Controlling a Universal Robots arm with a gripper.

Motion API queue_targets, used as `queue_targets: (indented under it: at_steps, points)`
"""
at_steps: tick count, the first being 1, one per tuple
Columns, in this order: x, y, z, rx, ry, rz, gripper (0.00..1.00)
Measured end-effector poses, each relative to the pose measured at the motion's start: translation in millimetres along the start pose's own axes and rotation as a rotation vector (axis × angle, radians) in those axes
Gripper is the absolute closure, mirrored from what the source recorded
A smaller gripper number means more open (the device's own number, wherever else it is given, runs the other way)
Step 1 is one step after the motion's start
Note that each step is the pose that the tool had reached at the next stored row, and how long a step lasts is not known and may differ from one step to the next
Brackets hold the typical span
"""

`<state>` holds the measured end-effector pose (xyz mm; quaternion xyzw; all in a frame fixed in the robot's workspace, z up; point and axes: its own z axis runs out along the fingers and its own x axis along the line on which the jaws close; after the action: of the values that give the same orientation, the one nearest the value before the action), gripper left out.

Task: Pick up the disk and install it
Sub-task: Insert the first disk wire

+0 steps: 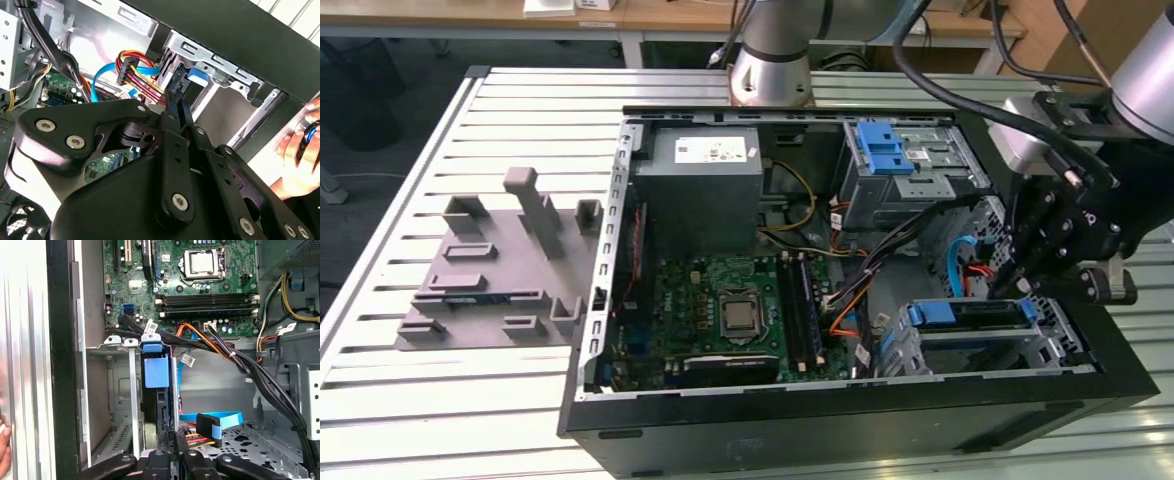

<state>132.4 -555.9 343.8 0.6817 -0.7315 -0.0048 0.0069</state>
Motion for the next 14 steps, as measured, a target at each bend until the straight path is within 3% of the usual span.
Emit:
queue_targets:
  at_steps: [4,14]
  points:
    - [4.1,-0.5,3.4,-0.0004,-0.0005,0.008,0.84]
    - [4.1,-1.6,6.4,-0.0048,-0.0001,0.019,0.84]
